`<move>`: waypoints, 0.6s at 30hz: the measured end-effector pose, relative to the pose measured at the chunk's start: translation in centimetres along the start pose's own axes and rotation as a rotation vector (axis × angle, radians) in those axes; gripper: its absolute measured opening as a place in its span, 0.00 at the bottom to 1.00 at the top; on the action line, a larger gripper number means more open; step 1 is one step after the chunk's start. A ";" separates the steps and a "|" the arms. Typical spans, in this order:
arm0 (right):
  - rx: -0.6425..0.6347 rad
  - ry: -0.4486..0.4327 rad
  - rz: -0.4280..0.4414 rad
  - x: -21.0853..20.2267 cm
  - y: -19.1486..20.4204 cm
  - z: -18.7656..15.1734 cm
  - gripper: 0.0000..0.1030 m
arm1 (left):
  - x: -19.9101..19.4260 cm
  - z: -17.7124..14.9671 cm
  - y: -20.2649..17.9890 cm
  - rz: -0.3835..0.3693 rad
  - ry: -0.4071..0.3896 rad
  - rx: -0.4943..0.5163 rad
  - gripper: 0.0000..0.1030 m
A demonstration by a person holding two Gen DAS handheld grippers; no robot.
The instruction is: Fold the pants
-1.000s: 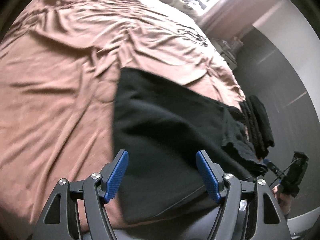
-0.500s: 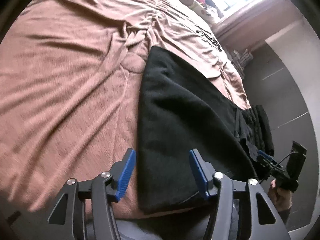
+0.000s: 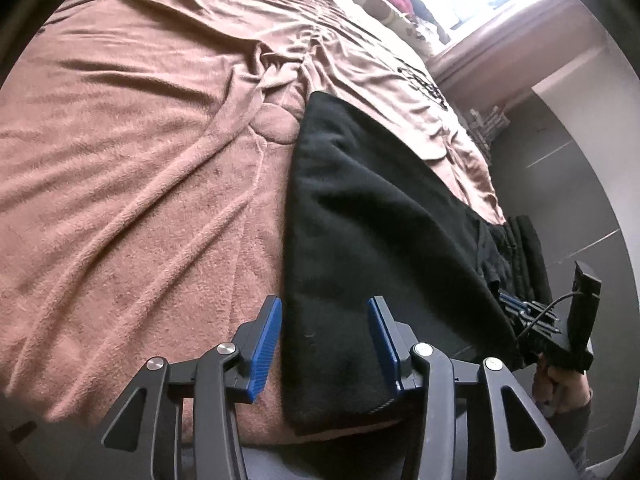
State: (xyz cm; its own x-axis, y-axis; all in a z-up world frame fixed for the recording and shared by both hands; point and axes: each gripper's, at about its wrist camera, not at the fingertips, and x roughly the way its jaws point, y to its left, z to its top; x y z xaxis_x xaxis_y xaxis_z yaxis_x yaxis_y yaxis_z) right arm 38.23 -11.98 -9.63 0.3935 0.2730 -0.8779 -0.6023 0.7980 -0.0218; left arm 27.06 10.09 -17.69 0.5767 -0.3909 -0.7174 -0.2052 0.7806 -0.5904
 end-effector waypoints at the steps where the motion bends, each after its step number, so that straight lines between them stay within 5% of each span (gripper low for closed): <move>1: -0.003 -0.007 0.008 -0.3 0.0 0.2 0.05 | 0.0 0.0 0.1 -0.003 -0.001 -0.004 0.46; 8: 0.036 -0.078 -0.005 -3.1 -2.3 0.4 0.03 | -0.3 0.0 0.9 -0.021 -0.010 -0.045 0.46; 18: 0.202 -0.175 -0.041 -7.8 -10.3 0.3 0.03 | -0.3 0.0 1.1 -0.014 -0.013 -0.069 0.46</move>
State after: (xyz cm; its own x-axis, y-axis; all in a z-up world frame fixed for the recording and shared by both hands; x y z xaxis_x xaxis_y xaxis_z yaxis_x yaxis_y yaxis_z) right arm 41.61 -22.18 -2.40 0.5395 0.3127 -0.7818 -0.4395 0.8965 0.0553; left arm 26.66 11.11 -18.14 0.5901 -0.3946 -0.7044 -0.2509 0.7396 -0.6245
